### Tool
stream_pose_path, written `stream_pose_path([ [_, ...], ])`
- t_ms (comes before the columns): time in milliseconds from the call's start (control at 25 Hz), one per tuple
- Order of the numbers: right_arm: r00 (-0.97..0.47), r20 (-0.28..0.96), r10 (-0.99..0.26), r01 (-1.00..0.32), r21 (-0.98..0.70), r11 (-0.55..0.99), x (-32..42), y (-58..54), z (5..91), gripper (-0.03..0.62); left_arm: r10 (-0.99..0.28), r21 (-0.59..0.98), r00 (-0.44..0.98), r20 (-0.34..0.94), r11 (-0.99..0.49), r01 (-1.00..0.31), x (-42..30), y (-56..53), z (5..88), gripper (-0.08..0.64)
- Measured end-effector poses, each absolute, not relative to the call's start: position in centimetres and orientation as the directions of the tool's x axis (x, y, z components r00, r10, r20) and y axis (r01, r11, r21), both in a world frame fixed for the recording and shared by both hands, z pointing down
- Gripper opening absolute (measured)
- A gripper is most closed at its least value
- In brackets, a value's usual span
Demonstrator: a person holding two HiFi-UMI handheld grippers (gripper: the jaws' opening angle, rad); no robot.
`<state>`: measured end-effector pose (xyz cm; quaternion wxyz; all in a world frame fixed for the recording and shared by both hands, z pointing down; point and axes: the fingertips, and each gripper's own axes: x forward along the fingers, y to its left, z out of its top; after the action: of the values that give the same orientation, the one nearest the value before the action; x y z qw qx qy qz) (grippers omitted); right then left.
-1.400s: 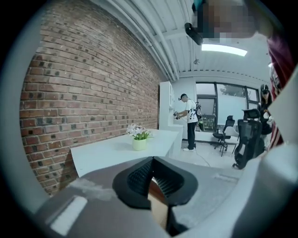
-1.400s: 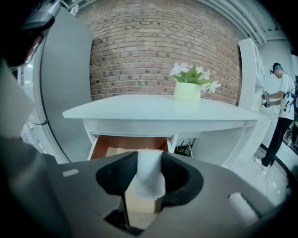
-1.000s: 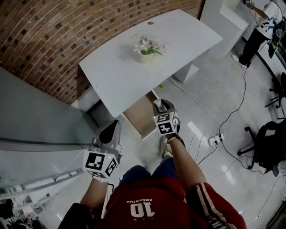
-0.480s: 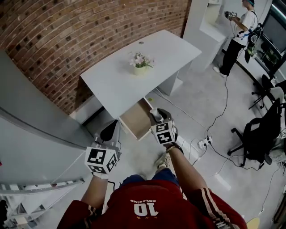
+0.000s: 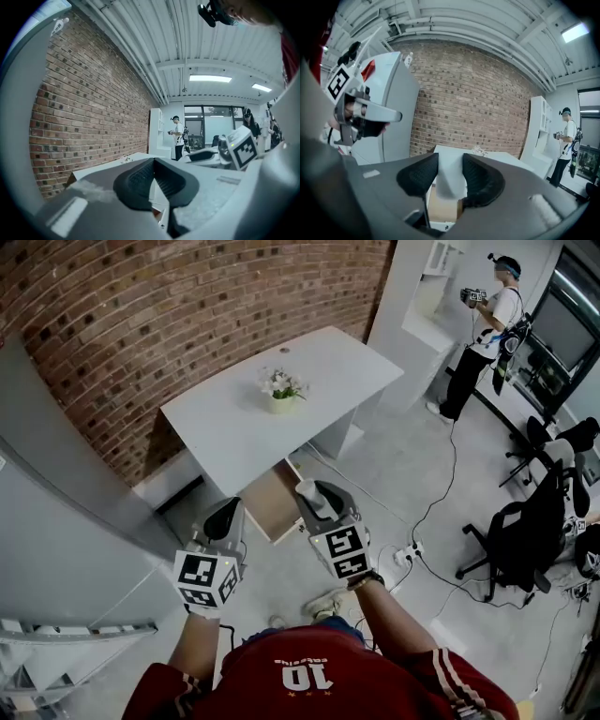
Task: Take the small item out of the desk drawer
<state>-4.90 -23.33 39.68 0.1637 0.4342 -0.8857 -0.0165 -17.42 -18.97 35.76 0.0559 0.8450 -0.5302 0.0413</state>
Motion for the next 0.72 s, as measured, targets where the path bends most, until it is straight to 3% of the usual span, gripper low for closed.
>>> stream_pose_path([
  [280,-0.625,0.125,-0.771,-0.766,0.092,0.636,-3.4,-20.2,32.8,0.164,-0.913,0.024,0.406,0.044,-0.405,-0.914,-16.9,-17.2,32.8,0.0],
  [720,-0.515,-0.005,-0.857,-0.857,-0.018,0.515,0.8,-17.3,30.5,0.163,-0.892,-0.008,0.452,0.011,-0.452,-0.892,-14.3,-17.2,31.3,0.0],
])
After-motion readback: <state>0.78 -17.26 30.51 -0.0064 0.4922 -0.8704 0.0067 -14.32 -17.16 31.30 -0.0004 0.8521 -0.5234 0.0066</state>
